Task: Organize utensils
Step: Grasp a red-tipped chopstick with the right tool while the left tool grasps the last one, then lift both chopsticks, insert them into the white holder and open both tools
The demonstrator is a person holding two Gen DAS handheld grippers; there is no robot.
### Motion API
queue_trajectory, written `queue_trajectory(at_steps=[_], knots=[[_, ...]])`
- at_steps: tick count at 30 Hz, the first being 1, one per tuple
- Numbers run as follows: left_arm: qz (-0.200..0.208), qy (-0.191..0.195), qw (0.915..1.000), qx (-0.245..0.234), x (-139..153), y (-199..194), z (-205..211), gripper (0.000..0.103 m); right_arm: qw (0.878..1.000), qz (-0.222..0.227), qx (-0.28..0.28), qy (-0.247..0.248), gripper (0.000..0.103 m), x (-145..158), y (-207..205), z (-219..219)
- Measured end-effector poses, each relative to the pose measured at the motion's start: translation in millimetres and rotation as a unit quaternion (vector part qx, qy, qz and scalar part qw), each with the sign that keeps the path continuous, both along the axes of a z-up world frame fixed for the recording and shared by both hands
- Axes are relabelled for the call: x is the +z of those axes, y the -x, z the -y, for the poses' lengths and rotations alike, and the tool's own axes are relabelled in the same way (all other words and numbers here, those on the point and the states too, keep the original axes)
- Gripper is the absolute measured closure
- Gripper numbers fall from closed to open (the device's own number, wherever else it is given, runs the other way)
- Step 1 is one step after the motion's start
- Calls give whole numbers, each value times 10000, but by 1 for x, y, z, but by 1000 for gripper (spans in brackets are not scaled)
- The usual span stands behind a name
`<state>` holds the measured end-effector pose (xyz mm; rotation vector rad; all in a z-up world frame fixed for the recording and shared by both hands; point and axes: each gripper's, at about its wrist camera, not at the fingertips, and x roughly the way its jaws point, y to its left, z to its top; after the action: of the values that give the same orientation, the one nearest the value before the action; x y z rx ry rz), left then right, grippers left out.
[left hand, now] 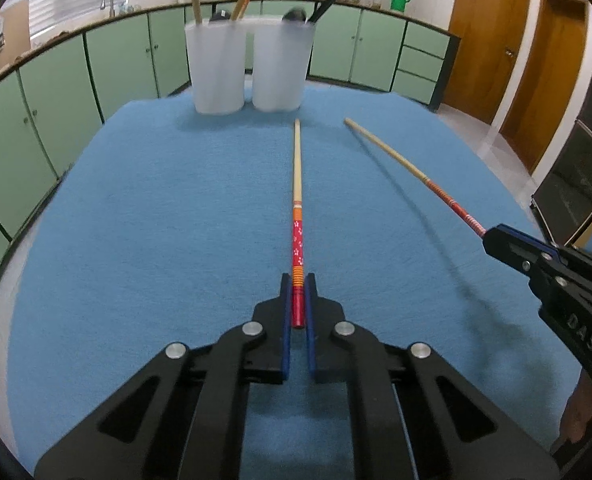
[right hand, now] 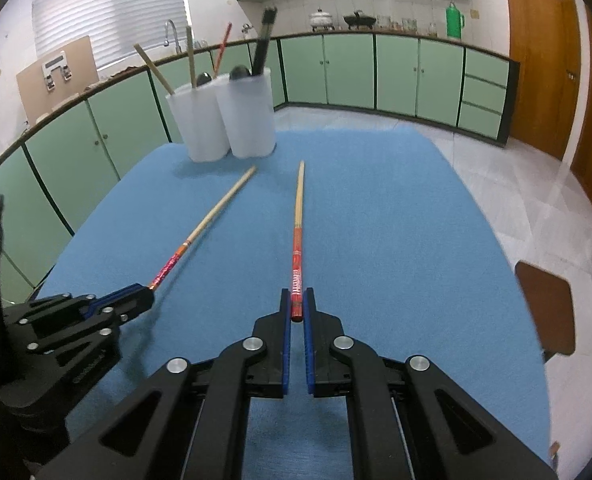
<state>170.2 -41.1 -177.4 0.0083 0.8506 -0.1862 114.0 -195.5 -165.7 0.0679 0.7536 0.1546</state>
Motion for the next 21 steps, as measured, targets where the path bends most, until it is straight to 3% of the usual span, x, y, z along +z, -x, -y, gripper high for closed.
queue_trajectory(at_steps=[7,16,21], knots=[[650,-21,9979,-16,57,14,-10,98,9990,424,109,-9,97,39,6,3],[1456,167,9892,15,132,16,-23,98,9943,993,339,-203,97,107,1,9],[1787,206,9837,-46,164,8,-29,98,9919,1091,565,-321,97,142,-14,5]])
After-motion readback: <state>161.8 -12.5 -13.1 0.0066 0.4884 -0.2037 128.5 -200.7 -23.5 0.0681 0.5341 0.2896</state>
